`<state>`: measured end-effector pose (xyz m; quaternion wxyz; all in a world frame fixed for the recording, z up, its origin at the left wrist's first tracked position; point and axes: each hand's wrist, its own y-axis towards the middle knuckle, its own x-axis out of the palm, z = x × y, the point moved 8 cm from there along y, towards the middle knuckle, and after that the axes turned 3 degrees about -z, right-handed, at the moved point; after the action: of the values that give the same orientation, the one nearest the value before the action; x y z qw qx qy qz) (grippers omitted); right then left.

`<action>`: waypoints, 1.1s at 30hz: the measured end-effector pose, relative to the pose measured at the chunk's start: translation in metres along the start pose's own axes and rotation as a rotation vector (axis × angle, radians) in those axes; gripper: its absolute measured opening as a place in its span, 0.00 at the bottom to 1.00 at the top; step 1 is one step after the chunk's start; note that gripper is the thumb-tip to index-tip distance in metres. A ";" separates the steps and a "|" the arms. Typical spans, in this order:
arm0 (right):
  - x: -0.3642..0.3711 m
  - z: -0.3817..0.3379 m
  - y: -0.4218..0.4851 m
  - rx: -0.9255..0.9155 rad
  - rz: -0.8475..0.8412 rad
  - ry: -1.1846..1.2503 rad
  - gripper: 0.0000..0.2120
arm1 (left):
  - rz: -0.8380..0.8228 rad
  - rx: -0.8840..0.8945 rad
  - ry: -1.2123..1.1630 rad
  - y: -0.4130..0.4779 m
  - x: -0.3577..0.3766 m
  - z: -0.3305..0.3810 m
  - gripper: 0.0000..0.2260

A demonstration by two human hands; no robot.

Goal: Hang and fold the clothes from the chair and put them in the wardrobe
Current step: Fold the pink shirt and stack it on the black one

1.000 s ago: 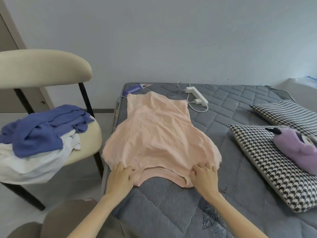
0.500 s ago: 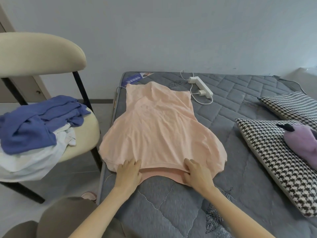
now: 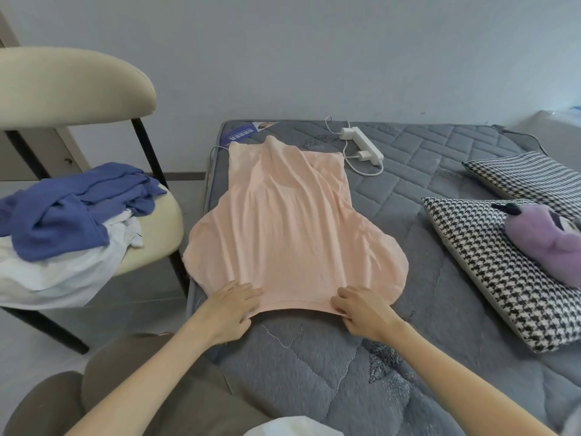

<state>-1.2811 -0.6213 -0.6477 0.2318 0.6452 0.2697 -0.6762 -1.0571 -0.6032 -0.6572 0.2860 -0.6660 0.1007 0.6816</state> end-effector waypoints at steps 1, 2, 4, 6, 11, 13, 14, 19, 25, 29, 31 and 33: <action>0.010 -0.002 -0.003 -0.012 -0.067 -0.009 0.05 | -0.033 0.002 -0.017 -0.001 0.007 0.001 0.19; 0.019 -0.004 -0.007 -0.016 -0.127 -0.012 0.04 | -0.072 0.001 -0.025 -0.003 0.013 0.000 0.20; 0.031 -0.002 -0.013 0.008 -0.210 -0.018 0.15 | -0.106 -0.010 -0.014 -0.006 0.021 -0.005 0.23; 0.029 0.002 -0.020 0.037 -0.201 -0.010 0.22 | -0.098 -0.026 0.003 -0.009 0.027 -0.015 0.28; 0.027 0.014 -0.031 0.052 -0.178 0.002 0.23 | 0.018 -0.082 0.013 -0.013 0.031 -0.037 0.31; 0.019 0.020 -0.028 0.101 -0.076 0.044 0.17 | 0.144 -0.076 -0.060 -0.007 0.024 -0.034 0.20; 0.014 0.024 -0.027 0.131 -0.007 0.063 0.14 | 0.195 -0.100 -0.119 -0.004 0.016 -0.033 0.16; -0.054 0.062 -0.026 0.470 0.385 0.329 0.09 | 0.490 -0.396 -0.262 -0.014 -0.056 -0.072 0.09; -0.199 0.105 0.015 0.752 0.711 0.776 0.14 | 0.931 -0.589 -0.463 -0.023 -0.224 -0.091 0.12; -0.297 0.136 0.046 0.744 0.884 0.956 0.14 | 1.067 -0.515 -0.925 -0.007 -0.316 -0.117 0.11; -0.341 0.140 0.056 0.695 0.935 0.987 0.11 | 1.125 -0.545 -0.972 -0.010 -0.359 -0.126 0.10; -0.382 0.143 0.052 0.710 1.041 0.985 0.12 | 1.191 -0.562 -0.892 -0.023 -0.404 -0.125 0.11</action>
<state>-1.3310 -0.7685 -0.2665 0.1526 0.9480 -0.2261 -0.1641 -0.9592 -0.7532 -0.2729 -0.2920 -0.2115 0.1400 0.9222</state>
